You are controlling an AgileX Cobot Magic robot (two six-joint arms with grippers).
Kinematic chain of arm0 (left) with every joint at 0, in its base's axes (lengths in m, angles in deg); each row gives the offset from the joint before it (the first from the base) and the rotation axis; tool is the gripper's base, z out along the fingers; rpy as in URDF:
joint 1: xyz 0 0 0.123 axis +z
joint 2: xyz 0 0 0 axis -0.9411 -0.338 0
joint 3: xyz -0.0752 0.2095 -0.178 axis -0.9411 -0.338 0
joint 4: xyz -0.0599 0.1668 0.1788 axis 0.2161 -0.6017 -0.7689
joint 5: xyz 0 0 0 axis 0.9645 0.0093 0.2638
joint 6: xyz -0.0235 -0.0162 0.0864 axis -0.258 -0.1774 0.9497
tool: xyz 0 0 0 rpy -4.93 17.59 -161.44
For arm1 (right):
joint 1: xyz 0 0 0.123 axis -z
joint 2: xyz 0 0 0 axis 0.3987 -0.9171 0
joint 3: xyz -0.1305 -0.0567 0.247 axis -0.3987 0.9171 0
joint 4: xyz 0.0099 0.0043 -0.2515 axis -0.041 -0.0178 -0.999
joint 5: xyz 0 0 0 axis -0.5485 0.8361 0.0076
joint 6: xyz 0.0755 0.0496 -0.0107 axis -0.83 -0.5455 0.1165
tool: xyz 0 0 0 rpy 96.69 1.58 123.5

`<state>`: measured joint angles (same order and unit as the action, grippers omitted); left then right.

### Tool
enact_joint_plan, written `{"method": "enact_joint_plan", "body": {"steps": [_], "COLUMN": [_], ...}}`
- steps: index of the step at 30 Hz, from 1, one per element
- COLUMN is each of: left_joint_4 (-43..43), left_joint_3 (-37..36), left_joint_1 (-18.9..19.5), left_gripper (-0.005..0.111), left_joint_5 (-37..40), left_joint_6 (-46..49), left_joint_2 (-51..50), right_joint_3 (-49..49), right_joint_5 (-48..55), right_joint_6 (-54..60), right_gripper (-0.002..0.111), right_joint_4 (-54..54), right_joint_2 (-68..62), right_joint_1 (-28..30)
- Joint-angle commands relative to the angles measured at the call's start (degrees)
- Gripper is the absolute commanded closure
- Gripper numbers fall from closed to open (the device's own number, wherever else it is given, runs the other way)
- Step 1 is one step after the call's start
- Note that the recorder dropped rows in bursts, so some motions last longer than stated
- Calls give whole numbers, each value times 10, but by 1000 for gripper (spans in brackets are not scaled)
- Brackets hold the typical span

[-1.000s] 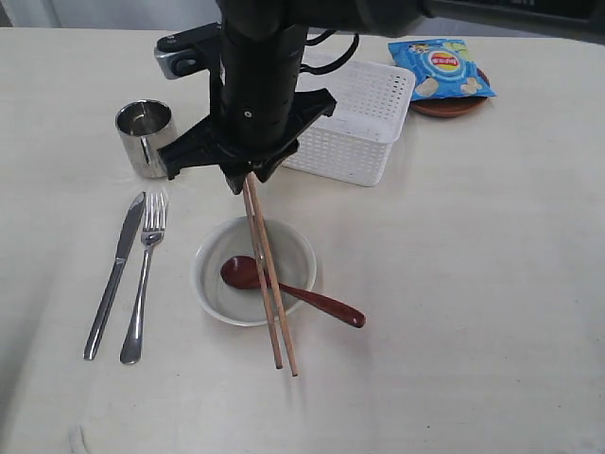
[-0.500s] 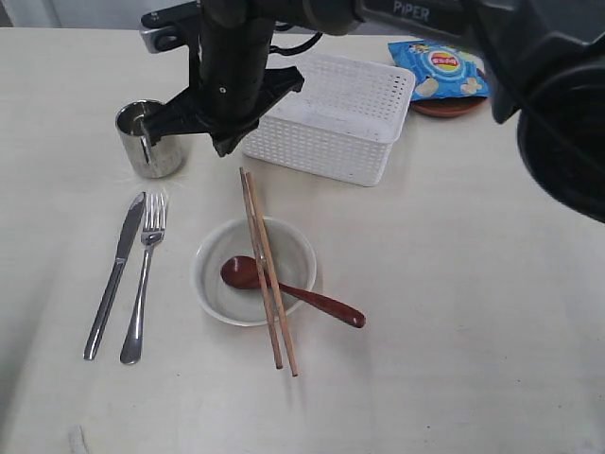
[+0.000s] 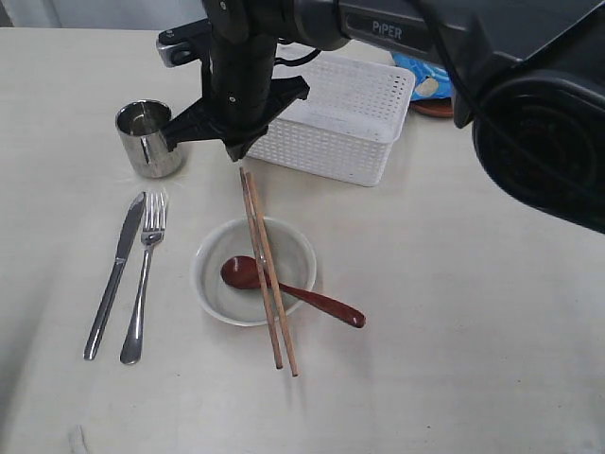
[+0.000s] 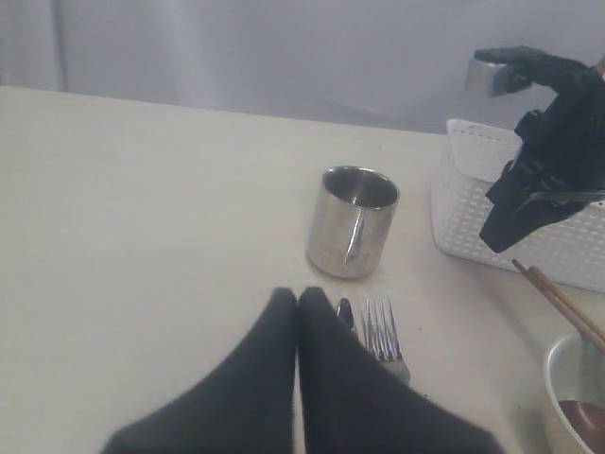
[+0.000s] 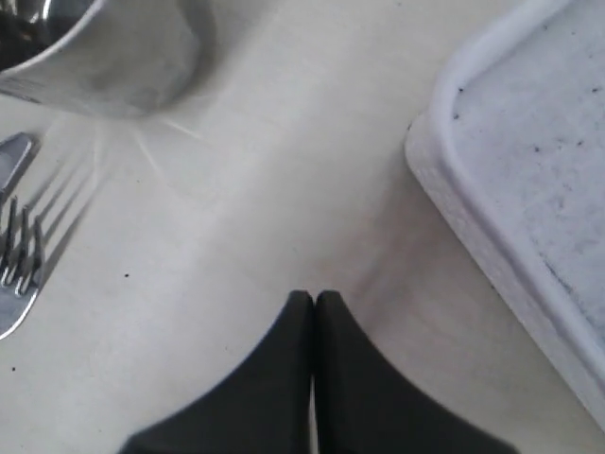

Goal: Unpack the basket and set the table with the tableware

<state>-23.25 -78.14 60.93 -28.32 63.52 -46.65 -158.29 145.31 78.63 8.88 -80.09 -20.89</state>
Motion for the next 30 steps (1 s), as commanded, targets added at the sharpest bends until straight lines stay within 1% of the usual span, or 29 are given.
{"method": "enact_joint_plan", "body": {"steps": [1, 14, 17, 22, 30], "left_joint_4": [2, 2, 2, 2, 2], "left_joint_3": [-2, -2, -2, -2, -2], "left_joint_1": [1, 1, 1, 1, 1], "left_gripper": [107, 107, 107, 107, 107], "left_joint_5": [-6, -6, -6, -6, -6], "left_joint_6": [0, 0, 0, 0, 0], "left_joint_2": [2, 2, 2, 2, 2], "right_joint_3": [-3, -3, -3, -3, -2], "right_joint_5": [18, 41, 17, 13, 42], "right_joint_6": [4, 13, 13, 18, 19], "right_gripper": [109, 109, 109, 109, 109], "right_joint_4": [-8, -5, -5, 6, 9], "right_joint_2": [0, 0, 0, 0, 0], "right_joint_1": [8, 8, 8, 8, 8]}}
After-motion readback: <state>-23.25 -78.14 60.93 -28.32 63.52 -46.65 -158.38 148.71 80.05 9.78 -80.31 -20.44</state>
